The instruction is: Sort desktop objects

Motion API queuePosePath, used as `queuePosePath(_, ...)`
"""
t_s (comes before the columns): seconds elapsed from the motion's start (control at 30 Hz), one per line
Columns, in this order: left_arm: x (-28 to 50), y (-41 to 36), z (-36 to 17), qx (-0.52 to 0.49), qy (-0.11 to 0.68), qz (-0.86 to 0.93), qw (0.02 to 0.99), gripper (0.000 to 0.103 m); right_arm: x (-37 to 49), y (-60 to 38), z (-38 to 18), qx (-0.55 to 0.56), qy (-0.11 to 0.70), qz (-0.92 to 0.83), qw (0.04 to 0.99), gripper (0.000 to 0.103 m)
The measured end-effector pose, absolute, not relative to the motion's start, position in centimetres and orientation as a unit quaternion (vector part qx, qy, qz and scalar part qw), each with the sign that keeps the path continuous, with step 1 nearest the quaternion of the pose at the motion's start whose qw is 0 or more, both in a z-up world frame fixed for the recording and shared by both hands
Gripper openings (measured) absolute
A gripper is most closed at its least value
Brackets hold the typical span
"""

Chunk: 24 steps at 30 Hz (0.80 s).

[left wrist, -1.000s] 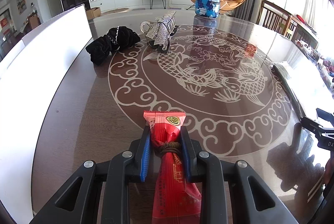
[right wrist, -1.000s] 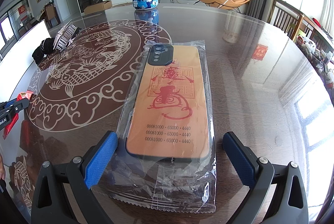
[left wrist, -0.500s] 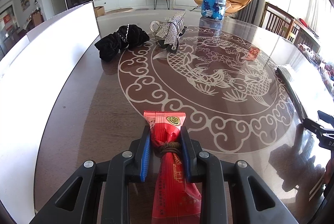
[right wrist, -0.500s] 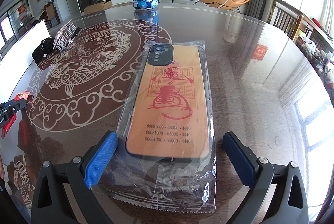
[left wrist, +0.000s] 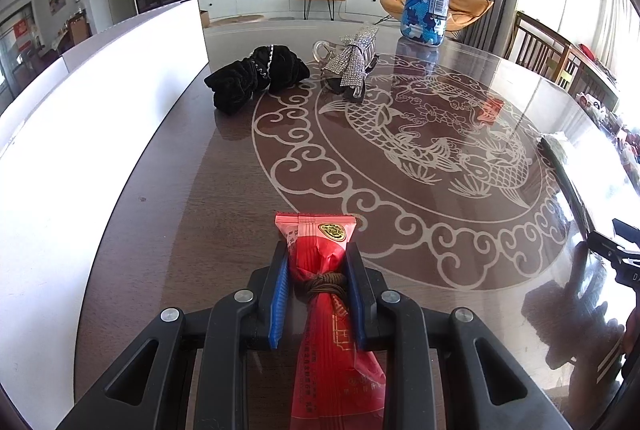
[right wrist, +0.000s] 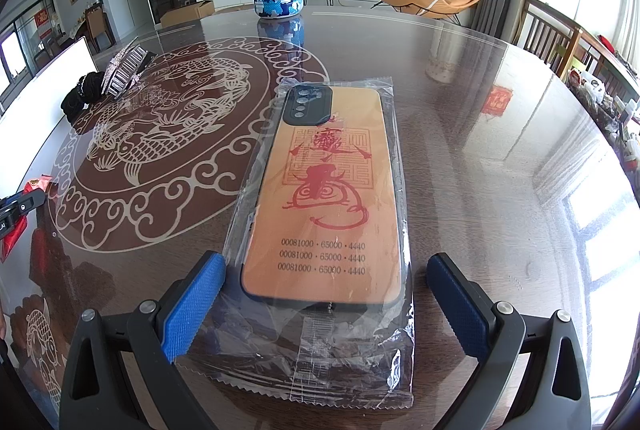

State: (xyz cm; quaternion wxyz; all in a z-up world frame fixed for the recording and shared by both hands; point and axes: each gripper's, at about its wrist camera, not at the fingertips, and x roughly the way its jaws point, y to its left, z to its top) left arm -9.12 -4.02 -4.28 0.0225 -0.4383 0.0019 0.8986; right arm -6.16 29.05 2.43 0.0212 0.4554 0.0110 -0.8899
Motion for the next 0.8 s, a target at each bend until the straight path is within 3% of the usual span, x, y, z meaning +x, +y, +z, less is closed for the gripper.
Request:
queuePosePath(0.47,-9.2,-4.7,-4.3,-0.436,0.0,0.9,0.02,0.025,-6.2,28.9,2.4,0.455,0.013,-0.89,0.026,0.101)
queuePosePath(0.8,-8.9,-5.0,-4.3,-0.436,-0.006,0.9,0.016,0.025,-5.7,27.0,2.4,0.453,0.045,-0.886,0.091,0.102)
